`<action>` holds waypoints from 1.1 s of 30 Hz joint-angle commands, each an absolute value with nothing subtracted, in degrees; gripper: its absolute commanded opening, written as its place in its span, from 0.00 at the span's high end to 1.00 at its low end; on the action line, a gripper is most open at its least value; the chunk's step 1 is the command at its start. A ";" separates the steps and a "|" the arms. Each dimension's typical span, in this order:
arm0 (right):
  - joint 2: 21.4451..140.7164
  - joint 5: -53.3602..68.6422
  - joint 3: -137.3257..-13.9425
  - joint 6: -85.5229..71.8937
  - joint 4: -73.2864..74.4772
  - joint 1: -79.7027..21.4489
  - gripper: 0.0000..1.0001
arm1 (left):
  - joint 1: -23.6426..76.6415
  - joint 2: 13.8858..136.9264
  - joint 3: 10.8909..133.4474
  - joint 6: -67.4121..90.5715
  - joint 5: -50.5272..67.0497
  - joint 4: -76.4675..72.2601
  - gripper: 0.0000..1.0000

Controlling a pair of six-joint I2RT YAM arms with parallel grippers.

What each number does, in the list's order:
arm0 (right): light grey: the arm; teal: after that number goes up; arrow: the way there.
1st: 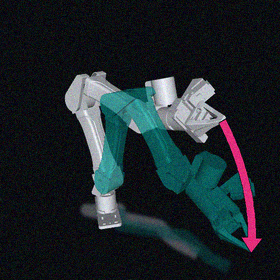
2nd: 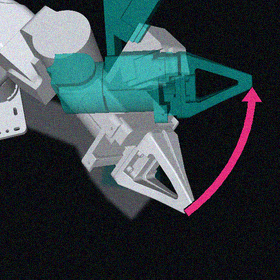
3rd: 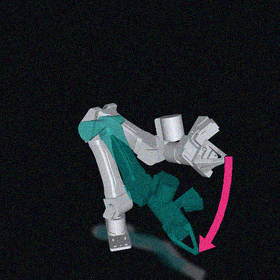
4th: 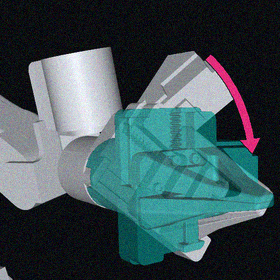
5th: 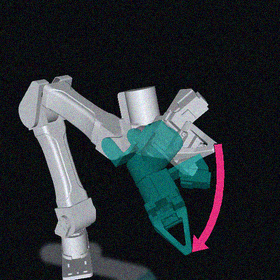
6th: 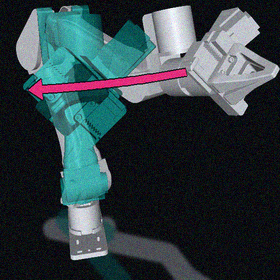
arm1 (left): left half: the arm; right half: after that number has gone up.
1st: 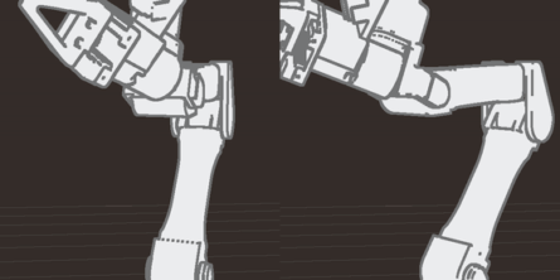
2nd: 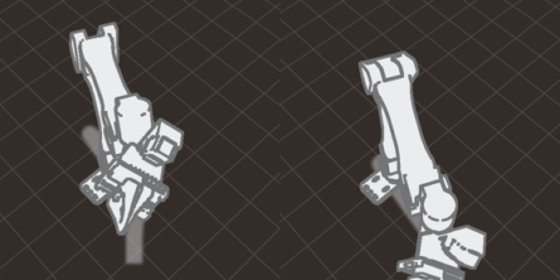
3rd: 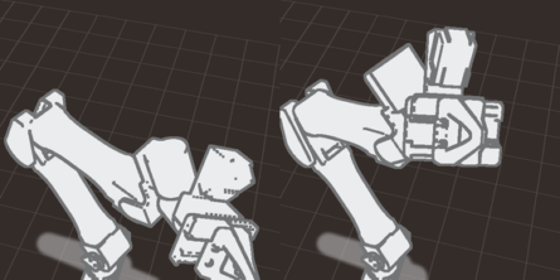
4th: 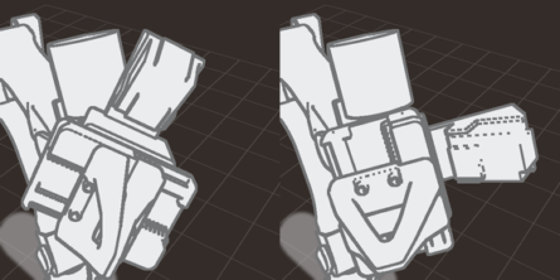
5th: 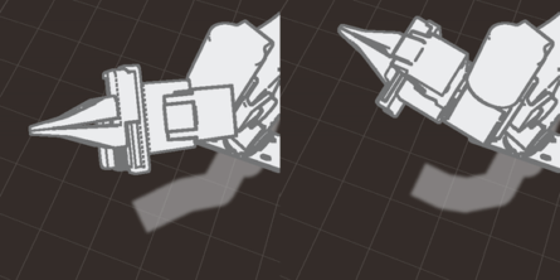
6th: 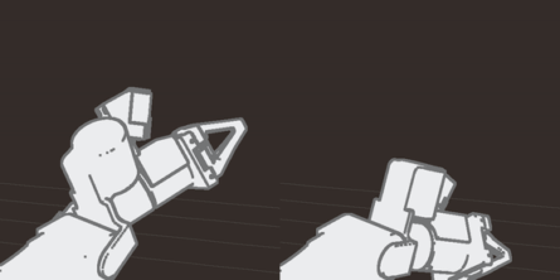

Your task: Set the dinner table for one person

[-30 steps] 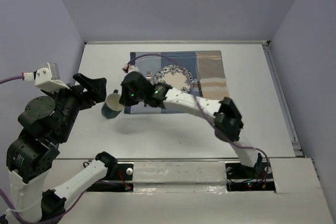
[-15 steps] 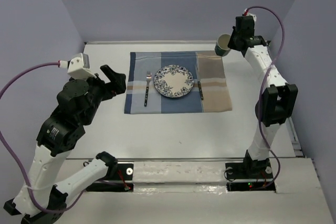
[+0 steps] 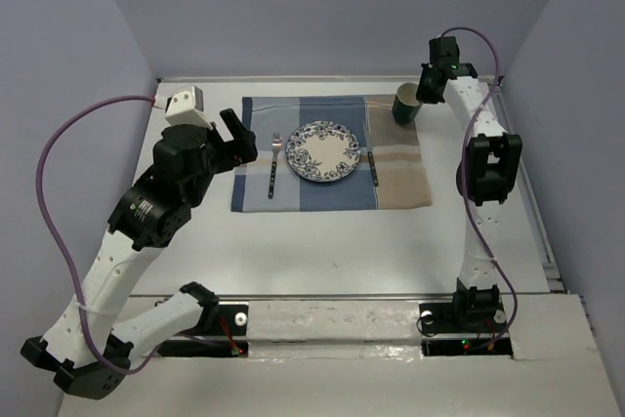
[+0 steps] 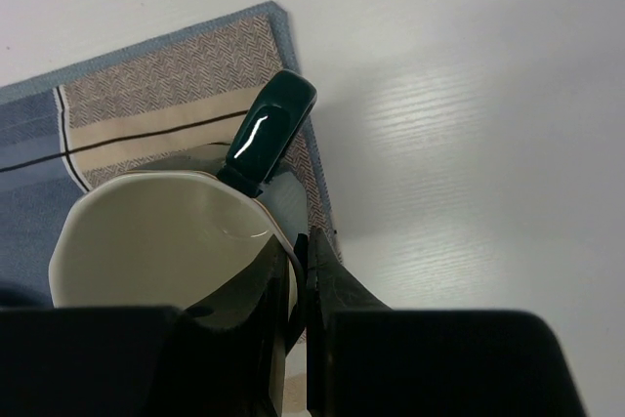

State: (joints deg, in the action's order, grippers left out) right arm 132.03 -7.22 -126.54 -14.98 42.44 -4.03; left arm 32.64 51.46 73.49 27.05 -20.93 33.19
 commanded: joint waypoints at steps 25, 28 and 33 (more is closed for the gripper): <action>138.69 -0.54 -143.88 -19.51 41.13 -3.69 0.36 | 32.61 54.93 74.97 24.88 -22.76 28.92 0.01; 136.15 1.21 -143.70 -20.56 40.96 -3.69 0.33 | 32.61 55.28 75.93 24.26 -23.11 28.30 0.01; 127.99 4.91 -137.83 -22.41 38.50 -3.69 0.23 | 32.61 56.07 77.78 22.24 -22.85 25.23 0.01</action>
